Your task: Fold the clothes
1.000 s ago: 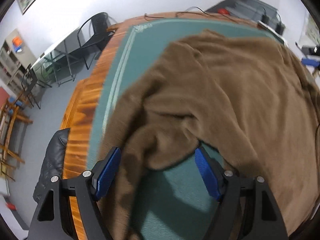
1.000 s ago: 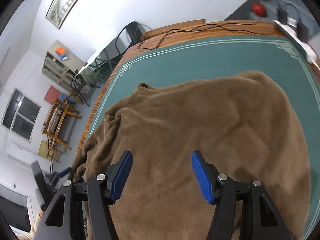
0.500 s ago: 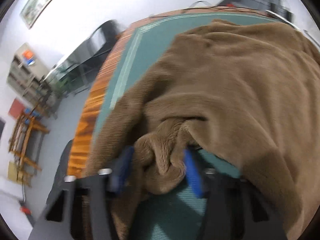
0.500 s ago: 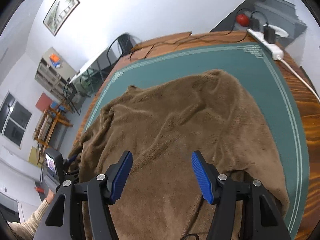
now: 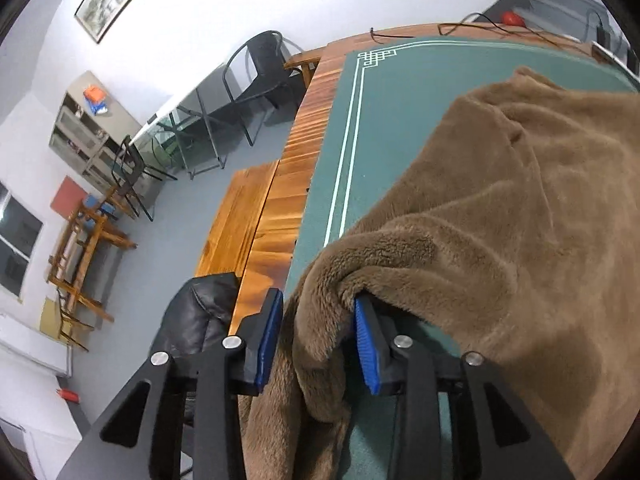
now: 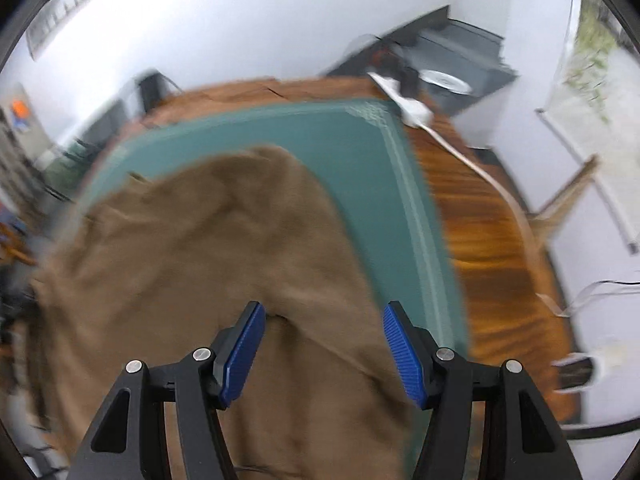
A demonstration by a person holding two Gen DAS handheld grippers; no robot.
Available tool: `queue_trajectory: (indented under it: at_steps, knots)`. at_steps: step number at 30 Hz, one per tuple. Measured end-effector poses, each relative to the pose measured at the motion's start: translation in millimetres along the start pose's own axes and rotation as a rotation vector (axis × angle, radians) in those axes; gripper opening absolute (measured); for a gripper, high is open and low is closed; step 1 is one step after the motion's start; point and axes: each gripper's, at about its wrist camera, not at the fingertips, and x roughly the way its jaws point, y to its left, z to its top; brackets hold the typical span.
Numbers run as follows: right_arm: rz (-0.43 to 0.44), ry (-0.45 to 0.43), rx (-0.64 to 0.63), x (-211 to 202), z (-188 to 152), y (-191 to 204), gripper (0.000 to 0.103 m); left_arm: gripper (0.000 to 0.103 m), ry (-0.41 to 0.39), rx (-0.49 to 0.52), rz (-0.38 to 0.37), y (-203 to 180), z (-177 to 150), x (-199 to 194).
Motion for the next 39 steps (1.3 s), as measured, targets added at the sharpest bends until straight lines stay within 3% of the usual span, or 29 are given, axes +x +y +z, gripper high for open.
queue_trajectory:
  at_steps: [3,8,14,17,19,22,26,31,34,39]
  knots:
    - [-0.041,0.064,-0.028,14,-19,-11,0.063,0.044,-0.009,0.024,0.009,-4,-10,-12]
    - [-0.029,0.117,-0.044,37,-38,-23,0.063,0.051,0.020,0.002,0.022,-2,-26,-27]
    - [-0.014,0.151,-0.129,75,-19,-14,0.063,0.054,0.049,-0.031,0.033,-3,-44,-44]
    - [-0.017,0.171,-0.152,97,-5,-7,0.063,0.061,0.041,-0.036,0.022,-11,-42,-50]
    - [-0.081,0.156,-0.149,104,4,-12,0.063,0.067,0.028,-0.018,0.032,-19,-37,-49]
    - [-0.243,0.102,-0.105,108,26,-38,0.063,0.068,0.034,-0.012,0.052,-26,-29,-41]
    - [-0.295,0.058,0.046,104,66,-94,0.063,0.068,0.059,-0.035,0.070,-25,-18,-23]
    - [-0.426,0.013,-0.101,104,100,-81,0.063,0.068,0.086,-0.075,0.040,-21,-7,-5]
    - [-0.359,0.074,-0.149,115,101,-70,0.063,0.068,0.084,-0.061,0.038,-27,-7,-3]
    - [-0.331,0.059,-0.258,94,68,-50,0.063,0.068,0.083,-0.051,0.030,-30,-15,-10]
